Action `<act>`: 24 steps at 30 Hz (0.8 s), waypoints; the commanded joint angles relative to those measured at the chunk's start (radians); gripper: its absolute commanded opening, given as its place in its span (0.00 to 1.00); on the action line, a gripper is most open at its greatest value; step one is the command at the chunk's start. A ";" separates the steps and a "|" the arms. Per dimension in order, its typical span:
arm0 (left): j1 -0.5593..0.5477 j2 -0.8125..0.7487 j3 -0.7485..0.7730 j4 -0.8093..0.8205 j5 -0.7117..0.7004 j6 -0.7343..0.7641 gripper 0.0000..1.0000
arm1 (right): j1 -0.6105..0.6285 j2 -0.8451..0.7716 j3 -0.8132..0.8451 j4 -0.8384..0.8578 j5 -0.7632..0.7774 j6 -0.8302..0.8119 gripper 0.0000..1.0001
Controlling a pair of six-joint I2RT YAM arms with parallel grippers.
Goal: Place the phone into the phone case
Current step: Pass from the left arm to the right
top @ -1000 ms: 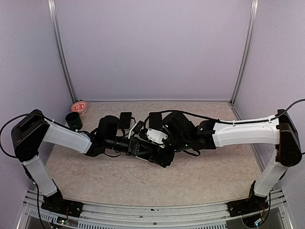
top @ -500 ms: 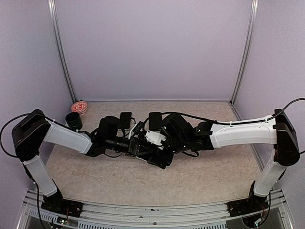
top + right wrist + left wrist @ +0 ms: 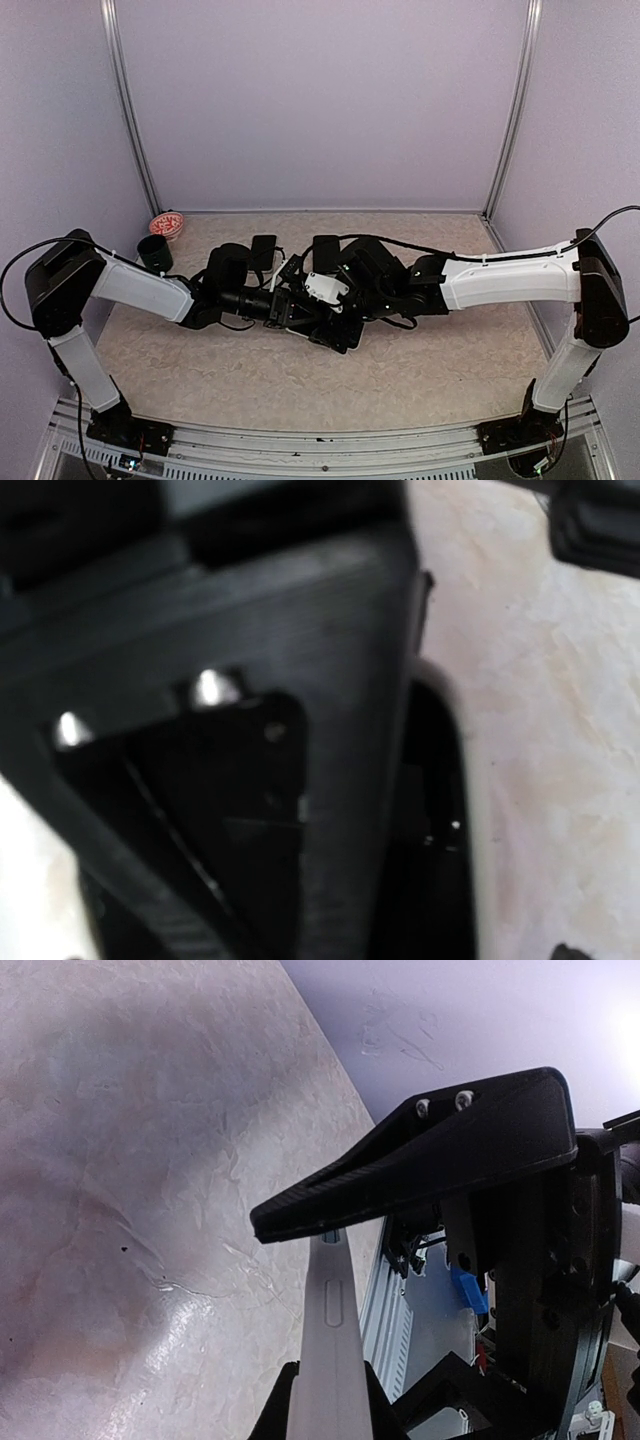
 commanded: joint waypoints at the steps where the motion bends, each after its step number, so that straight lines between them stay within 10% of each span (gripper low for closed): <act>1: -0.010 -0.012 0.022 0.071 0.027 0.008 0.04 | 0.011 -0.011 0.000 0.026 0.077 0.005 0.99; 24: -0.010 -0.007 0.016 0.092 0.045 0.007 0.04 | 0.010 0.048 0.011 -0.006 0.108 -0.024 0.99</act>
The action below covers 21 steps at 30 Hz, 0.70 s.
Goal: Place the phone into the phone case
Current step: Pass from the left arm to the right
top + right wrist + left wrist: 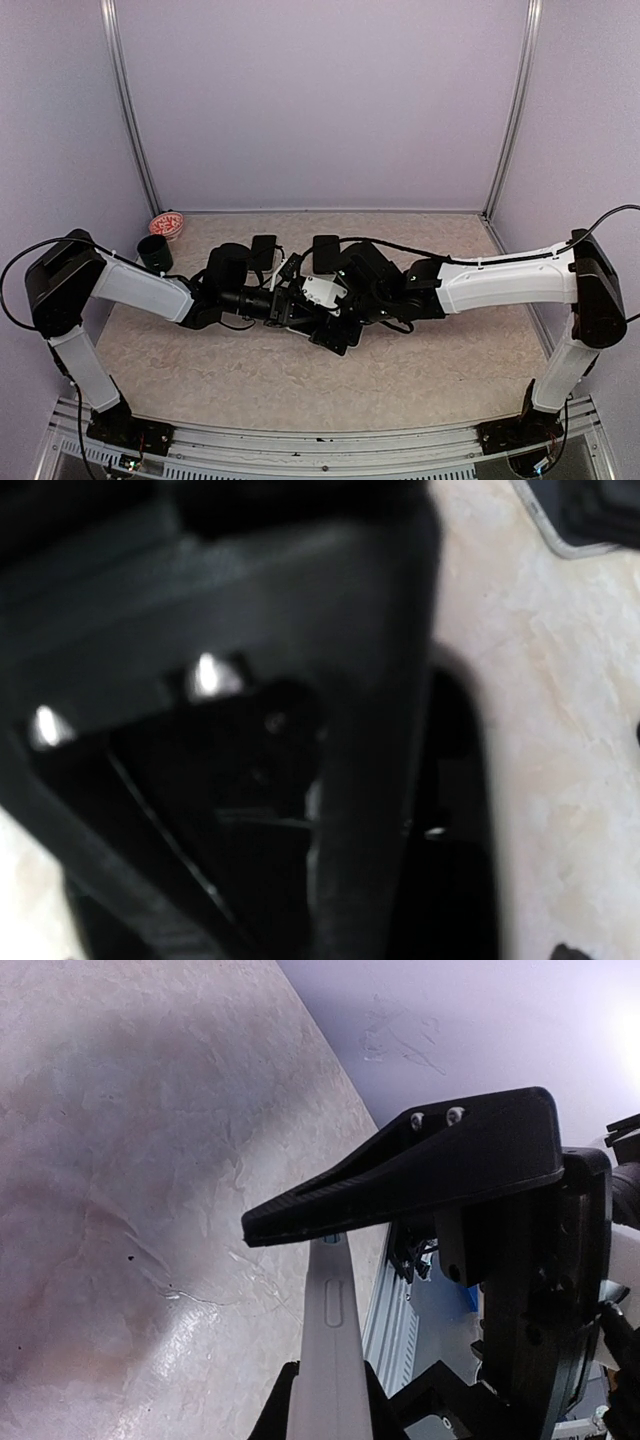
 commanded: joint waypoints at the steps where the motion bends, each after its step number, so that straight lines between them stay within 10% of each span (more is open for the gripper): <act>1: -0.009 -0.008 0.017 0.083 0.066 0.007 0.04 | -0.002 0.038 0.009 -0.012 0.021 -0.023 0.98; 21: -0.006 0.002 0.016 0.080 0.075 0.013 0.09 | -0.019 0.030 0.040 -0.062 -0.033 -0.049 0.75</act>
